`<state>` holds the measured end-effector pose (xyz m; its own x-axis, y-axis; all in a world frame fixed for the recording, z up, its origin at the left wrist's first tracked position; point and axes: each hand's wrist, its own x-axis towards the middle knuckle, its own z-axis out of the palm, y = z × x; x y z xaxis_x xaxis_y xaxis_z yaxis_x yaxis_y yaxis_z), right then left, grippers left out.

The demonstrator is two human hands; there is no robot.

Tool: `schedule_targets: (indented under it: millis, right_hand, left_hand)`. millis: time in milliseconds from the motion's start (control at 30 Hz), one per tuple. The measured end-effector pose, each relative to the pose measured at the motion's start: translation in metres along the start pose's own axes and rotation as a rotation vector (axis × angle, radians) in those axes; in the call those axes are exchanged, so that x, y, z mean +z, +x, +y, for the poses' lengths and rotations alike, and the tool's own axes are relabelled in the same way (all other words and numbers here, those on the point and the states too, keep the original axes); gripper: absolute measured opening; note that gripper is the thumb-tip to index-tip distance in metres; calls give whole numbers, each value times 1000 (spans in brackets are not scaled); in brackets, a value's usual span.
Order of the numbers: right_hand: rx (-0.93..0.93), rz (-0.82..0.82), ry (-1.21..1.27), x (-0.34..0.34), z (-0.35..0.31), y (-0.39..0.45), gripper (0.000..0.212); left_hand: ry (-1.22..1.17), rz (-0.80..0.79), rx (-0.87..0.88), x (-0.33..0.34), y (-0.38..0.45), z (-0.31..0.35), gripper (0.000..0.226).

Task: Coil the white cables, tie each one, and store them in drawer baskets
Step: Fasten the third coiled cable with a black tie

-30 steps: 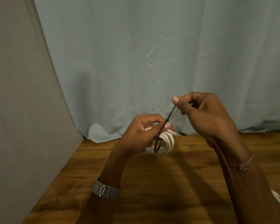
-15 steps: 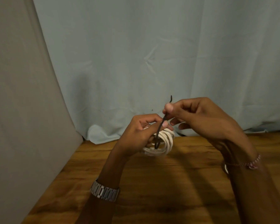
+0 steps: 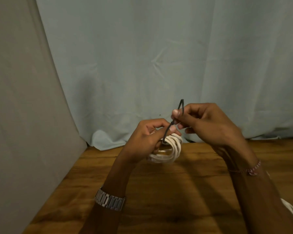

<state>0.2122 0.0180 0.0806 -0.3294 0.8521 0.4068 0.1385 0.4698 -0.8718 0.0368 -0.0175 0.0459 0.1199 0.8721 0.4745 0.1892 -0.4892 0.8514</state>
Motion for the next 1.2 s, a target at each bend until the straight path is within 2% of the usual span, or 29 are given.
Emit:
schedule_targets:
  millis: [133, 200, 333, 400, 533, 633, 833, 933, 1000, 1100, 1200]
  right_hand:
    - [-102, 265, 64, 6, 4, 1, 20]
    - [-104, 256, 90, 10, 3, 0, 23]
    - [-32, 62, 10, 10, 2, 0, 22]
    - [-36, 39, 8, 10, 3, 0, 18]
    - [-52, 126, 46, 11, 3, 0, 16]
    - [-108, 178, -18, 10, 4, 0, 16]
    - [-237, 359, -283, 20, 19, 11, 22]
    - [-251, 388, -244, 20, 21, 12, 21]
    - [-254, 383, -176, 19, 19, 11, 21]
    - [-219, 301, -40, 15, 15, 10, 21]
    - [-230, 282, -24, 10, 13, 7, 20]
  left_hand:
    - [-17, 10, -31, -1, 1, -3, 21]
    - [-69, 0, -56, 1, 0, -2, 22]
    - [-139, -9, -89, 2, 0, -1, 22]
    - [-162, 4, -105, 2, 0, -1, 26]
    - [-291, 73, -237, 4, 2, -1, 44]
    - [-298, 119, -310, 4, 4, -2, 37]
    - [-316, -46, -268, 11, 3, 0, 34]
    - [-238, -95, -238, 8, 2, 2, 38]
    - [-156, -73, -229, 8, 2, 2, 42]
    - [-51, -30, -193, 6, 2, 0, 34]
    - [146, 46, -137, 3, 5, -11, 37]
